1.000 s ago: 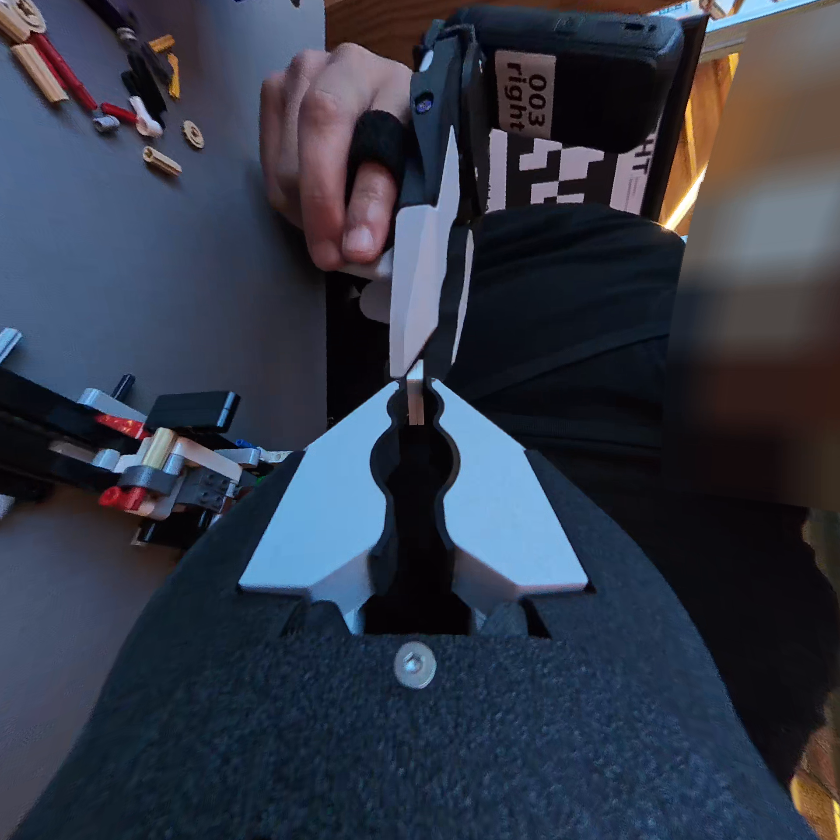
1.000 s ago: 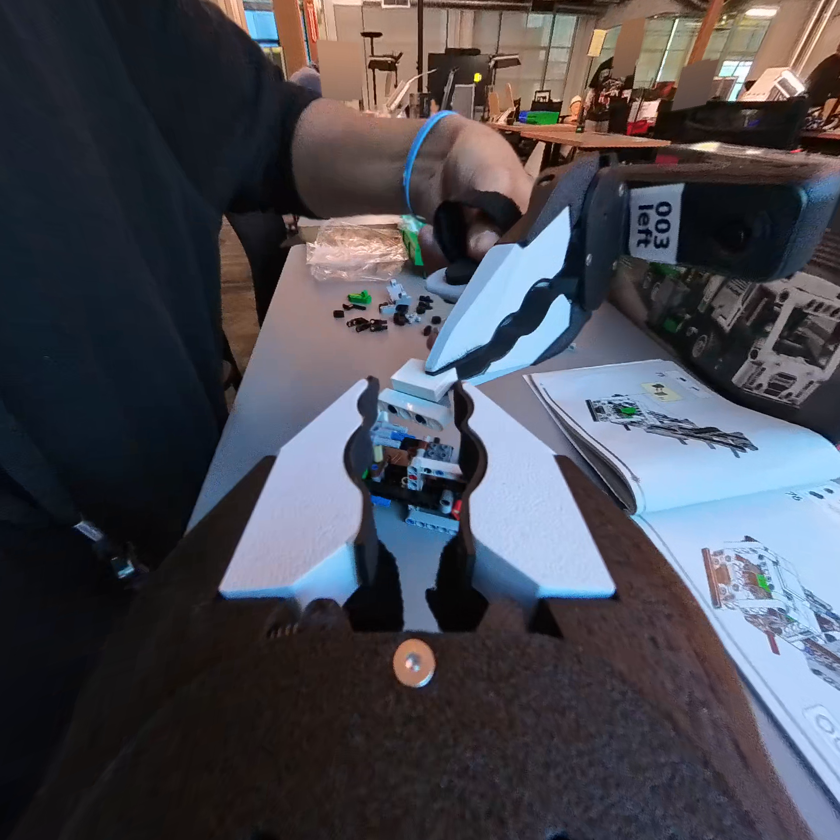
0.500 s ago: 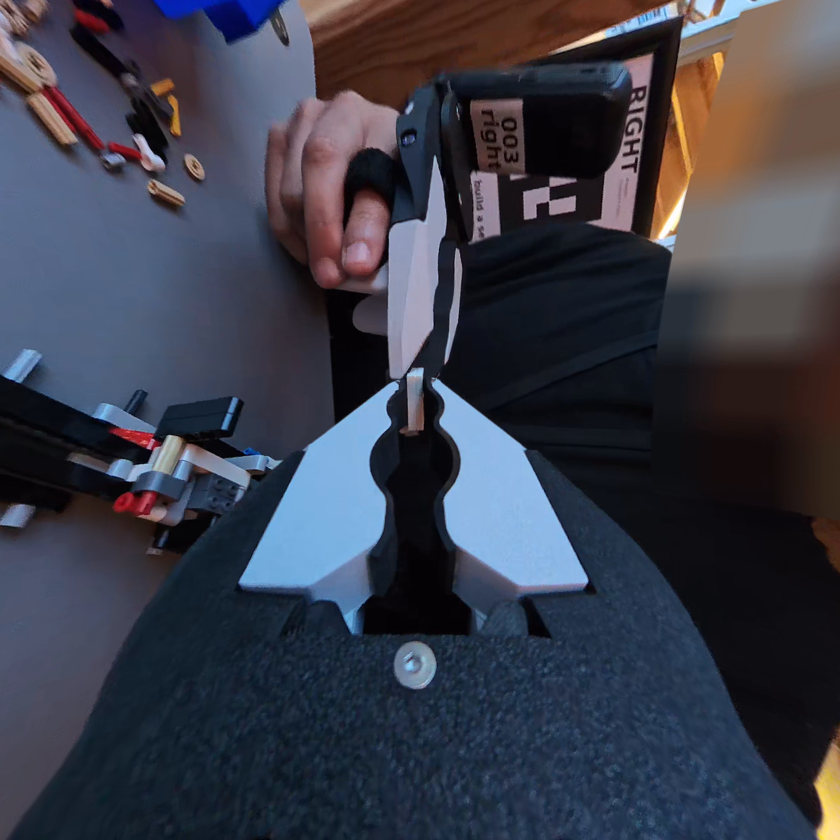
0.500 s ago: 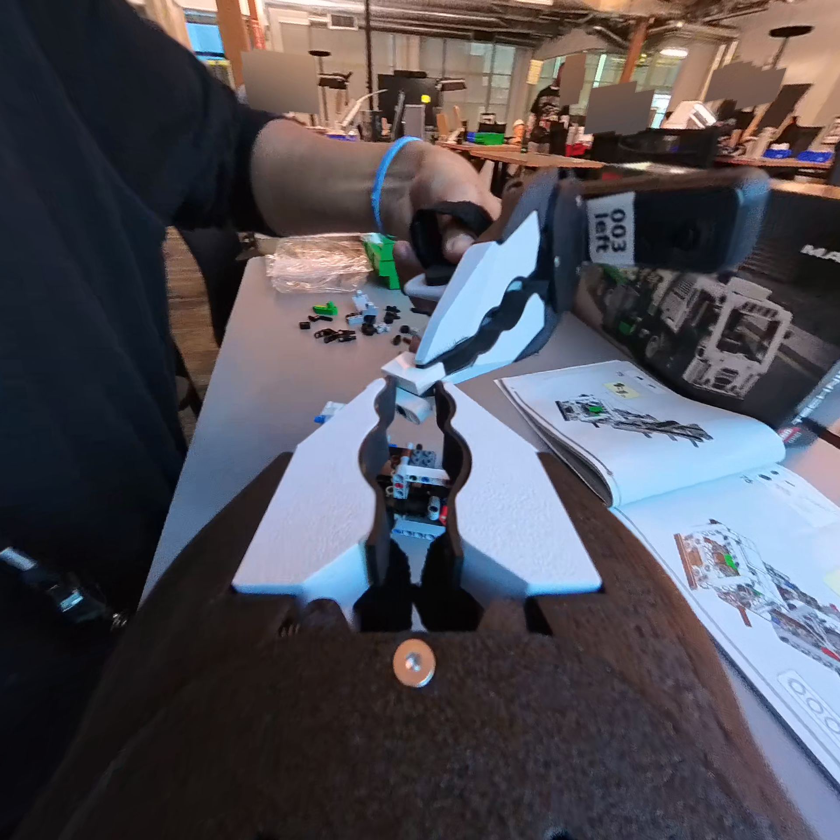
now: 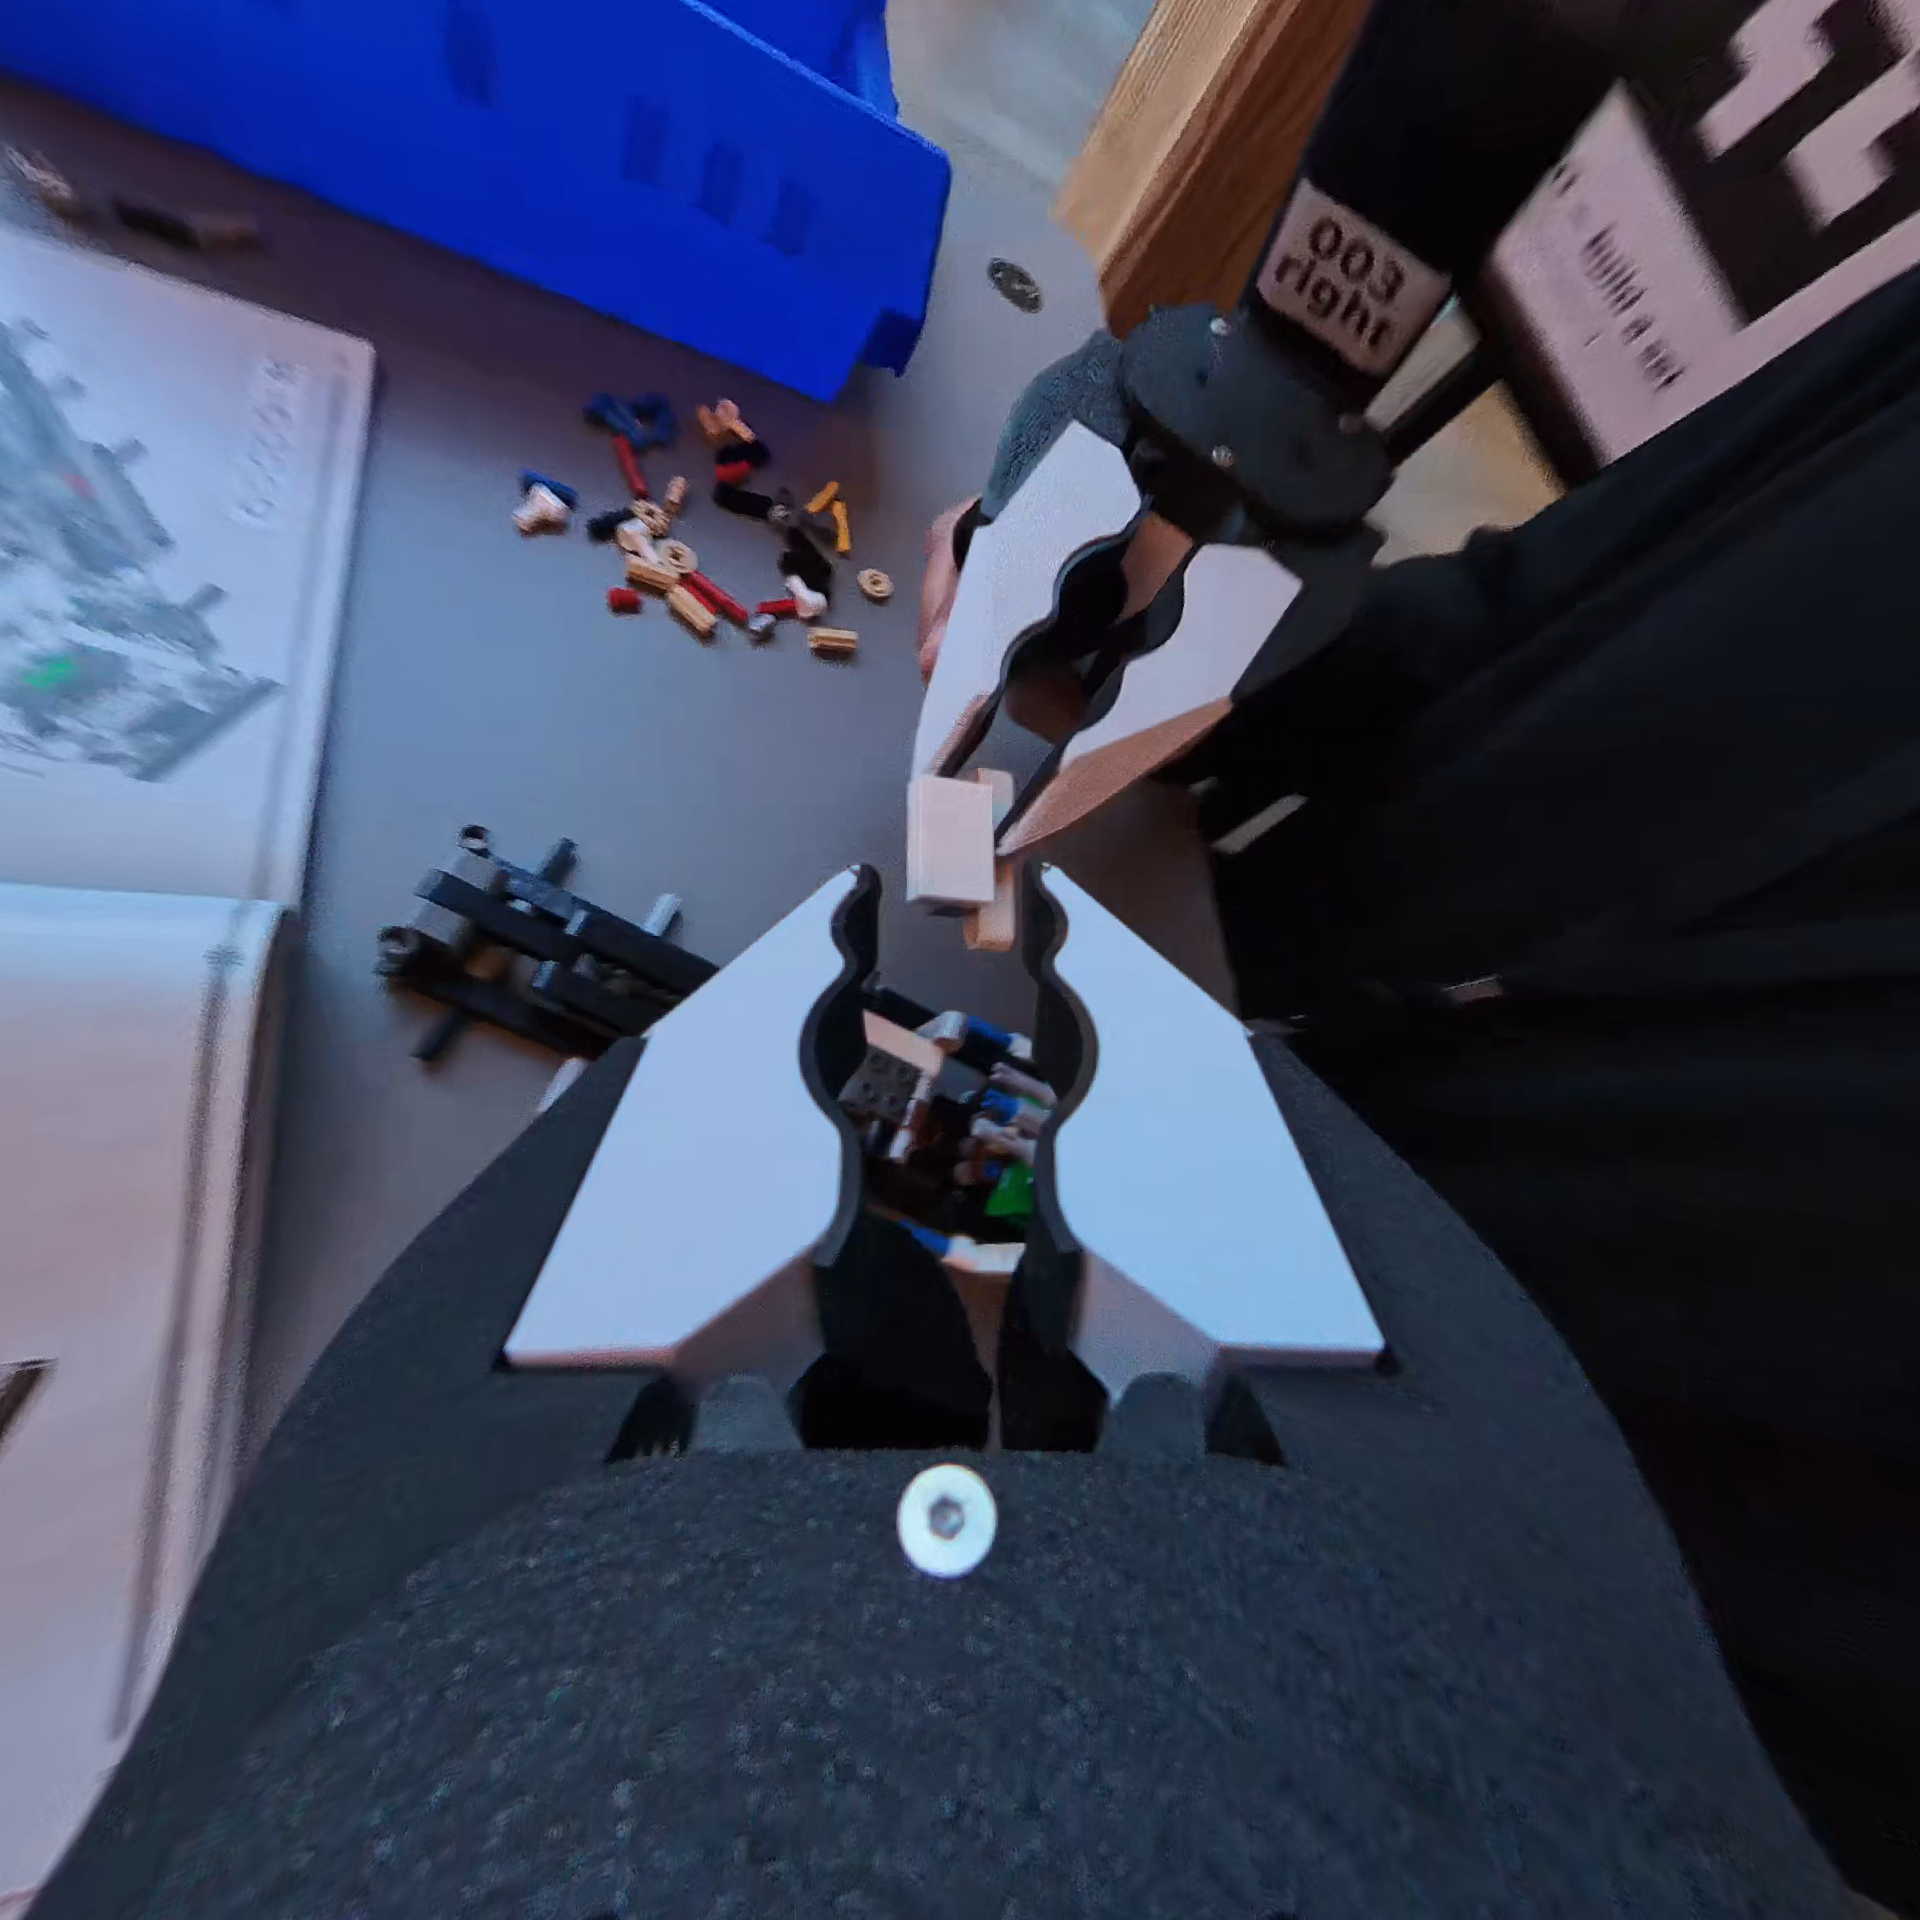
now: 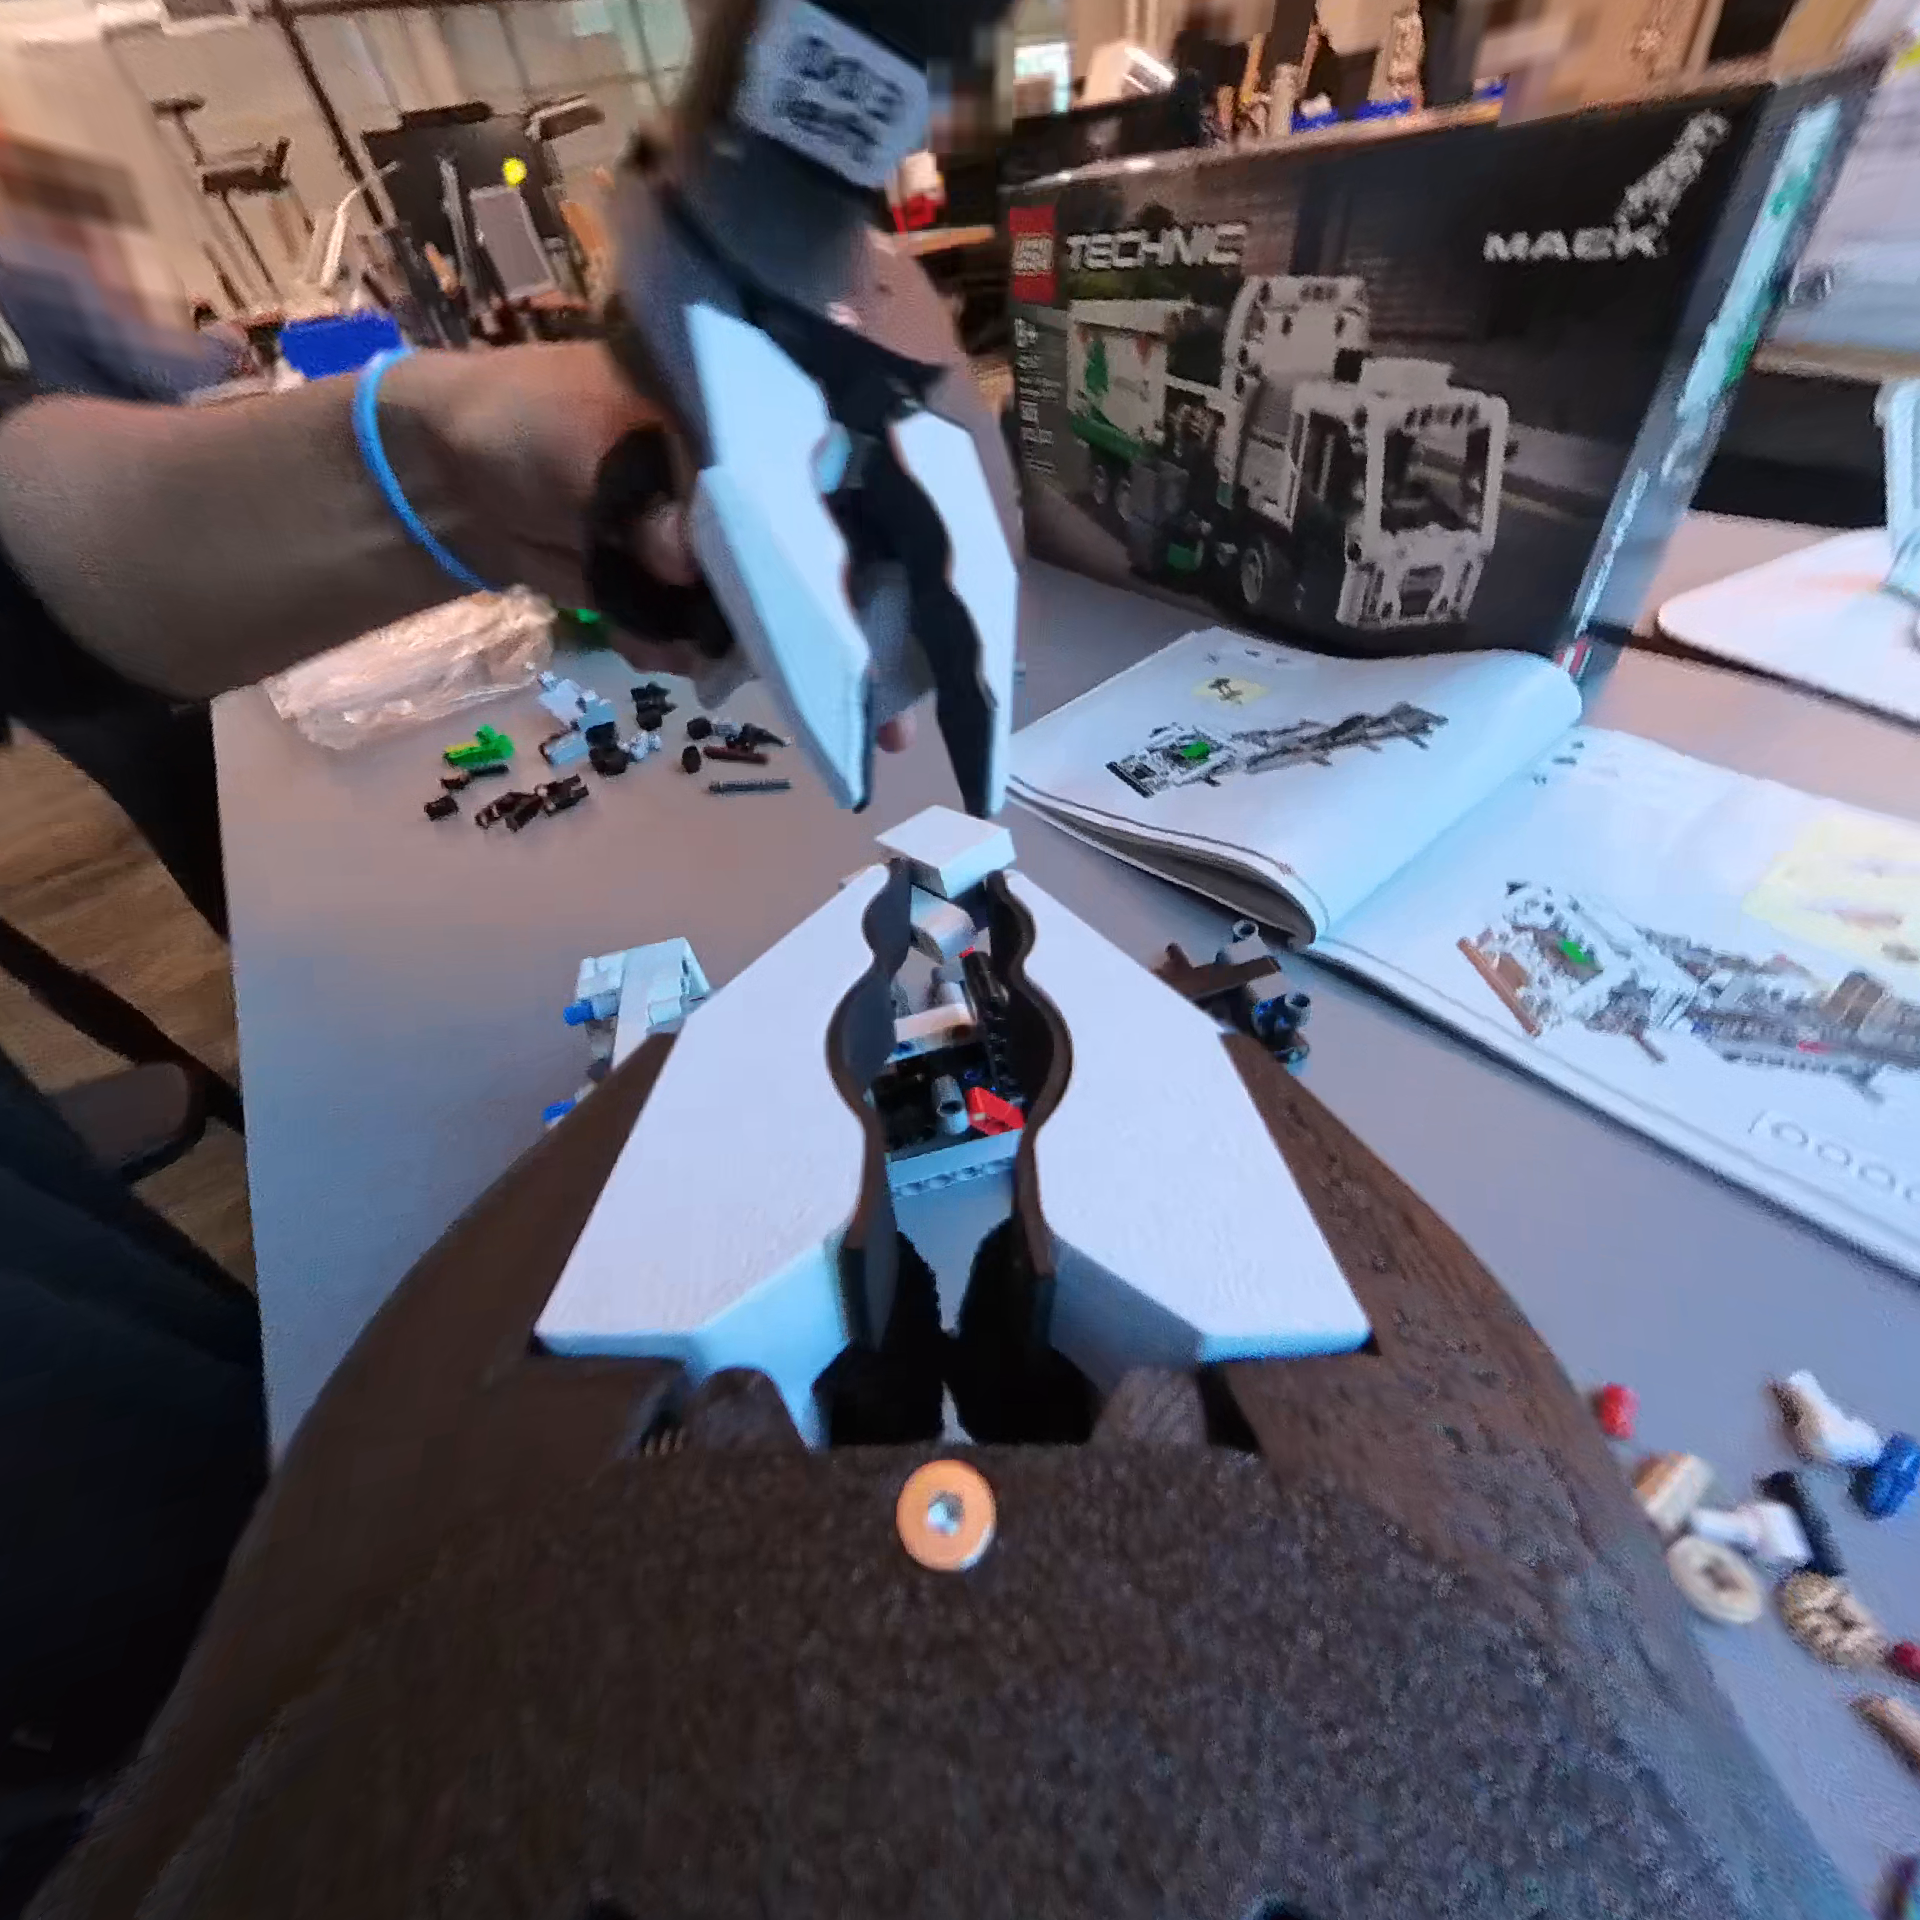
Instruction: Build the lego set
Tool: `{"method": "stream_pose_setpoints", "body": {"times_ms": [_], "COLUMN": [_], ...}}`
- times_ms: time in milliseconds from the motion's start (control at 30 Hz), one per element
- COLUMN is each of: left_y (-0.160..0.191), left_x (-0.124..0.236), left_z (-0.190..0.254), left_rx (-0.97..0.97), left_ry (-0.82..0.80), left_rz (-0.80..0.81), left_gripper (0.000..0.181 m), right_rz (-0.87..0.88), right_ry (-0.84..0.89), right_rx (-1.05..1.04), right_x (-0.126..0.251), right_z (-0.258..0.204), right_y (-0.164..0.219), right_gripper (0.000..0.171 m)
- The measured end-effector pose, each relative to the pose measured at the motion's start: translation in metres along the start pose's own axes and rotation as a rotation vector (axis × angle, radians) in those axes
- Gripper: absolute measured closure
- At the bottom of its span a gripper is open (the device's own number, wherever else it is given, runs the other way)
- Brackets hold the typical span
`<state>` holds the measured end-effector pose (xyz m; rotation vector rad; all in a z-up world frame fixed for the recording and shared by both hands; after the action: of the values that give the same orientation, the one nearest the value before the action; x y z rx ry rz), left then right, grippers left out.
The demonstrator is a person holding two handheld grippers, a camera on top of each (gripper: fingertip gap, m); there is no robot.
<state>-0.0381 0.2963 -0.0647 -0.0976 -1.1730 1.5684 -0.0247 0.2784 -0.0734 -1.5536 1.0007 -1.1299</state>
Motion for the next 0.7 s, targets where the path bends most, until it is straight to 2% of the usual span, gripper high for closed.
{"method": "stream_pose_setpoints", "body": {"times_ms": [33, 100, 167, 700], "left_y": [0.002, 0.007, 0.007, 0.043], "left_x": [0.0, -0.001, -0.001, 0.012], "left_z": [0.0, 0.001, 0.009, 0.036], "left_rx": [-0.065, -0.181, -0.238, -0.219], "left_ry": [-0.046, -0.117, -0.125, -0.034], "left_rz": [-0.007, -0.034, -0.019, -0.002], "left_gripper": [0.154, 0.153, 0.153, 0.164], "right_rz": [0.008, 0.044, 0.055, 0.016], "right_ry": [-0.005, -0.028, -0.028, -0.022], "right_rx": [-0.054, -0.145, -0.147, -0.021], "right_x": [-0.001, -0.001, -0.003, -0.014], "right_z": [0.0, -0.004, -0.008, -0.057], "right_y": [0.0, -0.003, -0.002, 0.005], "right_gripper": [0.158, 0.157, 0.158, 0.159]}}
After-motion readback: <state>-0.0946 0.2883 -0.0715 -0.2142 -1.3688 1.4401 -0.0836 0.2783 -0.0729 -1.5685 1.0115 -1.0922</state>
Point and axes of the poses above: each gripper's, where its closed fingertips meet, x back along the fingers, y out of its underside, z = x × y across the jaws, the point moved 1 cm from there along x, back along the fingers, and after that the axes turned 2 degrees about y, right-handed, at the moved point
